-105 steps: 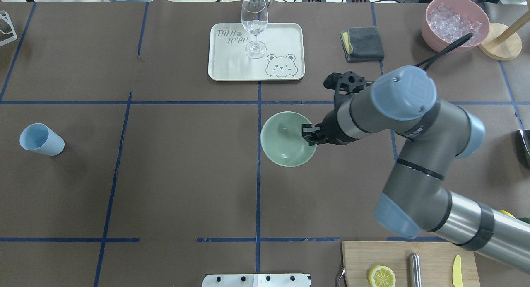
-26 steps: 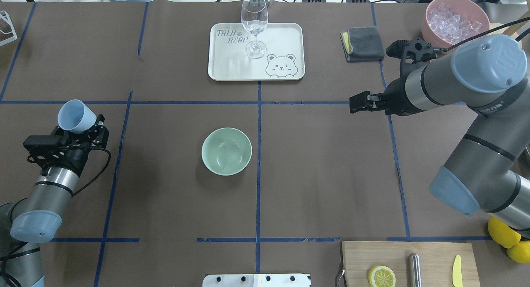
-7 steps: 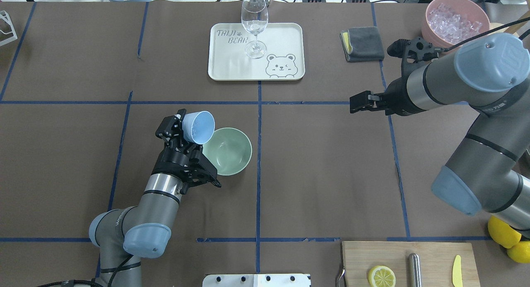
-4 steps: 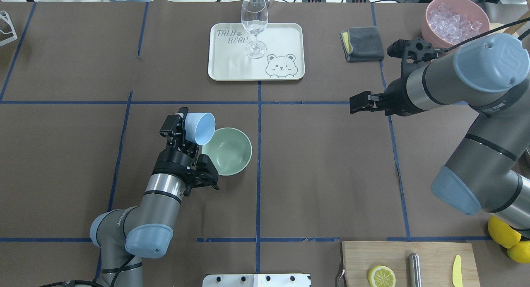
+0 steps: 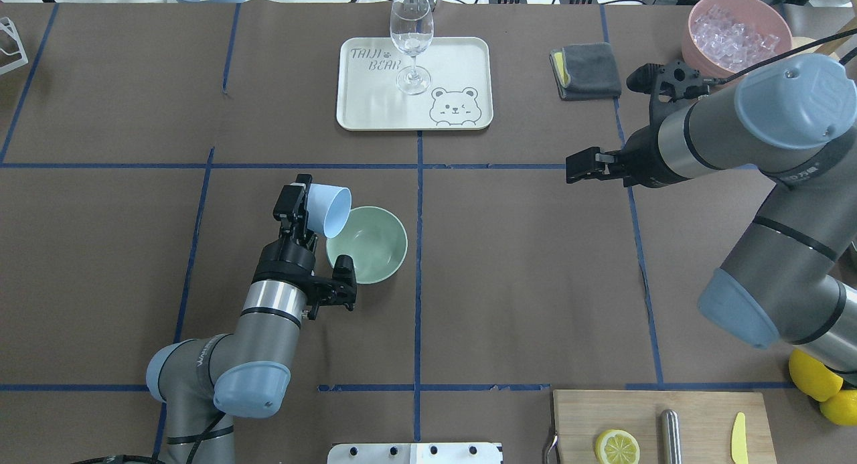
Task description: Pour ice into bowl
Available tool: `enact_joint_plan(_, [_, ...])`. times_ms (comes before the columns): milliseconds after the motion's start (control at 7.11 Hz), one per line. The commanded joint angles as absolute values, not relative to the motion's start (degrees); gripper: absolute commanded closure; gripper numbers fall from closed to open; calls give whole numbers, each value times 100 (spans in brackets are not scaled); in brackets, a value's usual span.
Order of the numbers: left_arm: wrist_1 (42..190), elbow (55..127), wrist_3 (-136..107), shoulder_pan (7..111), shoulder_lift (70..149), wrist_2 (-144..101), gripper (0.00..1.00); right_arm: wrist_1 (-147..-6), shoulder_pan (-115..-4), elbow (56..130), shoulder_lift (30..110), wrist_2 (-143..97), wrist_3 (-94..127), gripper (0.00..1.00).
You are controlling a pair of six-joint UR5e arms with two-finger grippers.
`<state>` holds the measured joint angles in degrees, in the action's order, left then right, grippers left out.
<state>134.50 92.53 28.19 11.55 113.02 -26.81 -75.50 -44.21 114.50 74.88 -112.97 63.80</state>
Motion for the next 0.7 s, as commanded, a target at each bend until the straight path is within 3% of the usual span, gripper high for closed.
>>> enact_joint_plan(0, [12399,9561,3110,1143,11382,-2681,100,-7550,-4430,11478,7480,-11294,6381,0])
enact_joint_plan(562, [12270,9510,4095,1064,11408,-2374,100,-7576,-4430,11514,7497,-11303,6390,0])
